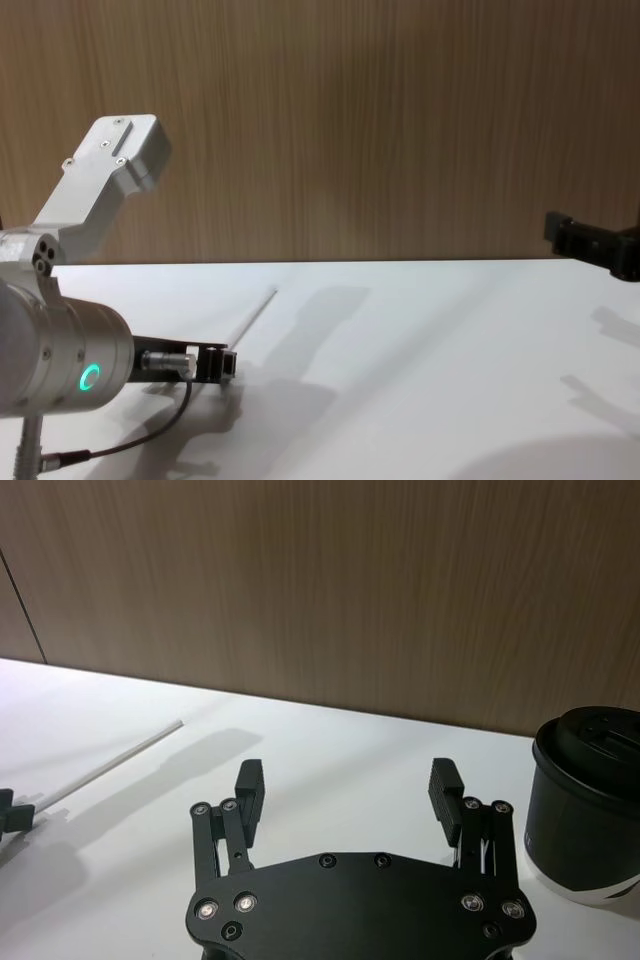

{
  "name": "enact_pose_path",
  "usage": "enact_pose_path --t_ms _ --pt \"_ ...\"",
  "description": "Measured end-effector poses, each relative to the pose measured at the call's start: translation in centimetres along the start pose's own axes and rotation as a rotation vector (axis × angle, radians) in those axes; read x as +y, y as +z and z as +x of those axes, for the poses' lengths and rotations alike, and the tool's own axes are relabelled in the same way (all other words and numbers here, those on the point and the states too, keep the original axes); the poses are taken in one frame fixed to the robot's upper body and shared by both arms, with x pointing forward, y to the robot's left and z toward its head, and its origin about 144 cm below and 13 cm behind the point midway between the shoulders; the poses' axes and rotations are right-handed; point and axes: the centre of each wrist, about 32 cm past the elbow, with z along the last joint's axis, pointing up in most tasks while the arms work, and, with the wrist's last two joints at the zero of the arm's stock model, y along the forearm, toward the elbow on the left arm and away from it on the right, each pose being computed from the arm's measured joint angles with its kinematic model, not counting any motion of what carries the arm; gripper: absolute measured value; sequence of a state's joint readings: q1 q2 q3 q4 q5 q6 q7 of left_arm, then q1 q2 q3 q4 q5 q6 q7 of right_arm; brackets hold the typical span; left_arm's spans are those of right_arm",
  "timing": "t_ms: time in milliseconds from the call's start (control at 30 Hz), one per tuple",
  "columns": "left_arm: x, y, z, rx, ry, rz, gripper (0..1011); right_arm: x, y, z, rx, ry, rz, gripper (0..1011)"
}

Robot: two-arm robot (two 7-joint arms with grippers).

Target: Pick up the straw with one hand, pass it to the other hand, and insert it into the cup.

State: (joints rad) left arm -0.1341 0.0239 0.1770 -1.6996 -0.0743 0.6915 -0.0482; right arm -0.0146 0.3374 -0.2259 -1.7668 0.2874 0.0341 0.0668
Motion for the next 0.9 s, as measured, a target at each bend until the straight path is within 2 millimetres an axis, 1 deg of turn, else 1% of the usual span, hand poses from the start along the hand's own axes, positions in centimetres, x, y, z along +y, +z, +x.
enact_pose_path --t_ms 900 --pt "0.0 -0.01 -0.01 0.0 -0.001 0.001 259 0.0 0.0 0.0 0.0 0.0 0.0 1001"
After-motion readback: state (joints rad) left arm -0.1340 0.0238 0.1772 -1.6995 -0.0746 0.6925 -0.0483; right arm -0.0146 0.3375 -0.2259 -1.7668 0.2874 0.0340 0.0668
